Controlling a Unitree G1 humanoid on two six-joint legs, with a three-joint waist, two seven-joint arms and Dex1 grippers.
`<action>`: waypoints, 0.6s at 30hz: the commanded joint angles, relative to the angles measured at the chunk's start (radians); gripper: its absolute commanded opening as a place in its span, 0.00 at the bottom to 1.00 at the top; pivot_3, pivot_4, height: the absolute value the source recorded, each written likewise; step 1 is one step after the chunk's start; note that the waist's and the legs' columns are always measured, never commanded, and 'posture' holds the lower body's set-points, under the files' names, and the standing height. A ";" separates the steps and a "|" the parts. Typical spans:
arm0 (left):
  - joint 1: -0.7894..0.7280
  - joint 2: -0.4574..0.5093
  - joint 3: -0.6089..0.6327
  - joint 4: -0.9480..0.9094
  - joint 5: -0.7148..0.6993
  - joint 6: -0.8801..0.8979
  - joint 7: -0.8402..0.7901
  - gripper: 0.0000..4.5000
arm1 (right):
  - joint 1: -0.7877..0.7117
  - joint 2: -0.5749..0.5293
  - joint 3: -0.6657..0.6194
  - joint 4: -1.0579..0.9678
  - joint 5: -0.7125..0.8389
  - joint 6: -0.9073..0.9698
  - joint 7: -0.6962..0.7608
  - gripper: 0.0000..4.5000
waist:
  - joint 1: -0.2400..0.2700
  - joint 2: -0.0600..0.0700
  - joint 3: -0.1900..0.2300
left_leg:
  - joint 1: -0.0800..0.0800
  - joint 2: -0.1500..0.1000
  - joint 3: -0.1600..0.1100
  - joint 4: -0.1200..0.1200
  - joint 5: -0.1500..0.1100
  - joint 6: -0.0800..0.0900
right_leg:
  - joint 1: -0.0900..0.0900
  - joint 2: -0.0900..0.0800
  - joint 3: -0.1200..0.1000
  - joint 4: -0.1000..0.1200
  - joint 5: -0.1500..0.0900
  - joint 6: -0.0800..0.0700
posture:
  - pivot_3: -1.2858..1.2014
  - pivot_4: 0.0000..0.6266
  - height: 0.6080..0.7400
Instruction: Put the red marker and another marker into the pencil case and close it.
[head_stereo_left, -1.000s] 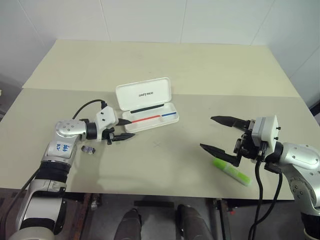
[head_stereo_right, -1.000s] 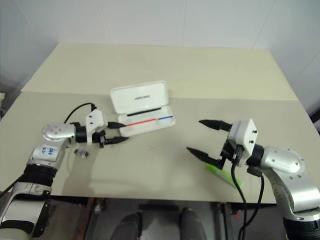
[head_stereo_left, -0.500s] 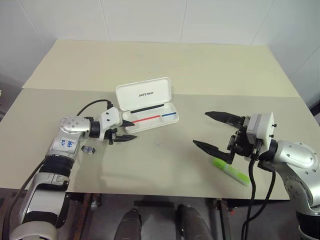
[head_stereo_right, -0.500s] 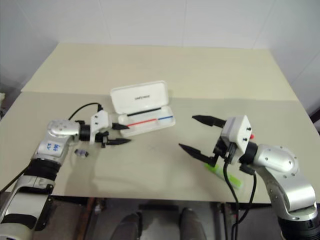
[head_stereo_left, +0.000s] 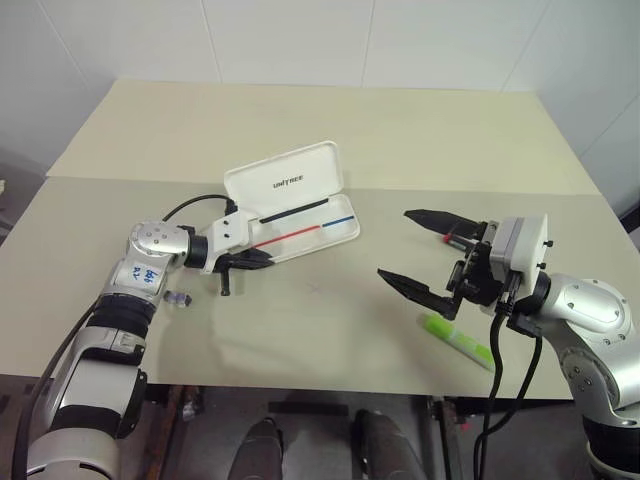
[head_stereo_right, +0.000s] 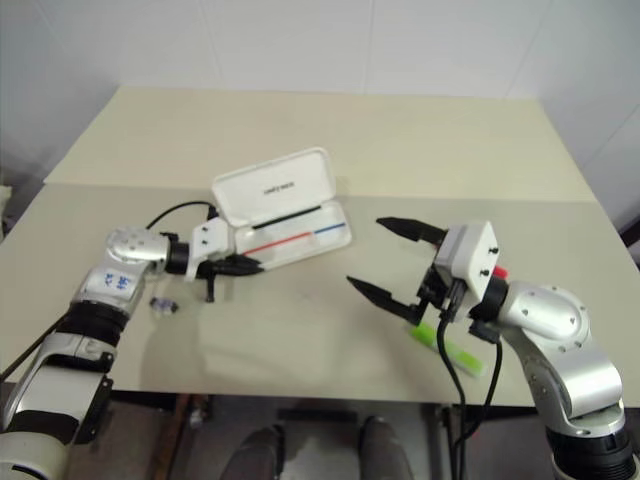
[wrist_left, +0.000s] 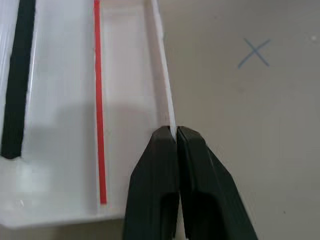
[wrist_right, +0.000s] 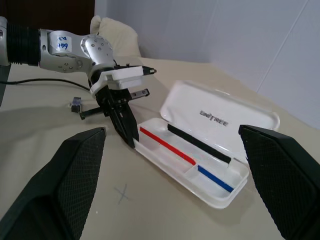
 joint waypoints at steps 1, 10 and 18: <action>-0.020 0.005 -0.009 0.033 0.031 -0.017 -0.008 0.01 | -0.021 -0.002 -0.013 -0.035 0.008 -0.005 -0.013 1.00 | 0.000 0.000 0.000 | 0.000 0.000 0.000 0.000 0.001 0.000 | 0.000 0.000 0.000 0.000 0.000 0.000 | 0.52 0.24 1.00; -0.002 0.002 0.005 -0.089 -0.036 -0.029 -0.110 0.01 | -0.013 -0.023 -0.026 -0.018 0.019 0.008 0.010 1.00 | 0.000 0.000 0.000 | -0.001 0.000 0.000 0.000 0.002 0.001 | 0.000 0.000 0.000 -0.001 0.000 0.000 | 0.52 0.24 1.00; 0.050 0.006 0.002 -0.294 -0.062 0.055 -0.153 0.01 | 0.004 -0.040 -0.041 -0.007 0.029 0.010 0.020 1.00 | 0.000 0.000 0.000 | -0.003 0.000 0.000 -0.001 0.001 0.001 | -0.001 0.000 0.000 -0.001 0.000 0.000 | 0.52 0.24 1.00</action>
